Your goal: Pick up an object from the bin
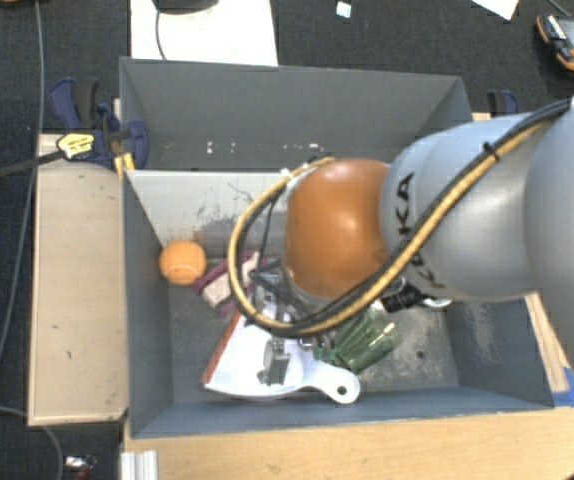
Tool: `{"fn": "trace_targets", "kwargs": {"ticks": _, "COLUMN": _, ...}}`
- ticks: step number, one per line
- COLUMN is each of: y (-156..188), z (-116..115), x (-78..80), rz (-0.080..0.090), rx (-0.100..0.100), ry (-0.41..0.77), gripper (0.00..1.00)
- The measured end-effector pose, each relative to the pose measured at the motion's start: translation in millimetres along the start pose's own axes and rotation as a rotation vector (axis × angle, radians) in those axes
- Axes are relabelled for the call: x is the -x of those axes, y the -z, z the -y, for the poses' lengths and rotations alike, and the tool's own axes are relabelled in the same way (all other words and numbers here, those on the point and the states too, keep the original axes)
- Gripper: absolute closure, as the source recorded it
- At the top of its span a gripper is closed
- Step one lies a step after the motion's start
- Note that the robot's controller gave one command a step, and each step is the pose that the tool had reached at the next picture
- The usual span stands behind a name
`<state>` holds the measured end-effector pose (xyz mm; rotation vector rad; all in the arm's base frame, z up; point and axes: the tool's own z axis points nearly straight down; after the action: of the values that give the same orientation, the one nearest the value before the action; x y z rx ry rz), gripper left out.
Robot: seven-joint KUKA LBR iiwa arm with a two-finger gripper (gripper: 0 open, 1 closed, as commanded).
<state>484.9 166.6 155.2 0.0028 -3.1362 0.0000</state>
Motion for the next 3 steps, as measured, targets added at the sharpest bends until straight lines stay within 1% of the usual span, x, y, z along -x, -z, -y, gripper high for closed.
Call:
{"fn": "trace_targets", "kwargs": {"ticks": 1, "y": 3, "z": 1, "x": 2.1, "rz": 0.007, "rx": 0.001, "ry": -0.005, "gripper": 0.0}}
{"fn": "trace_targets", "kwargs": {"ticks": 2, "y": -86, "z": 49, "x": 69.7, "rz": 0.007, "rx": 0.0, "ry": -0.169, "gripper": 0.0}}
{"fn": "trace_targets", "kwargs": {"ticks": 3, "y": -84, "z": 75, "x": 75.7, "rz": 0.011, "rx": 0.004, "ry": 0.044, "gripper": 0.0}}
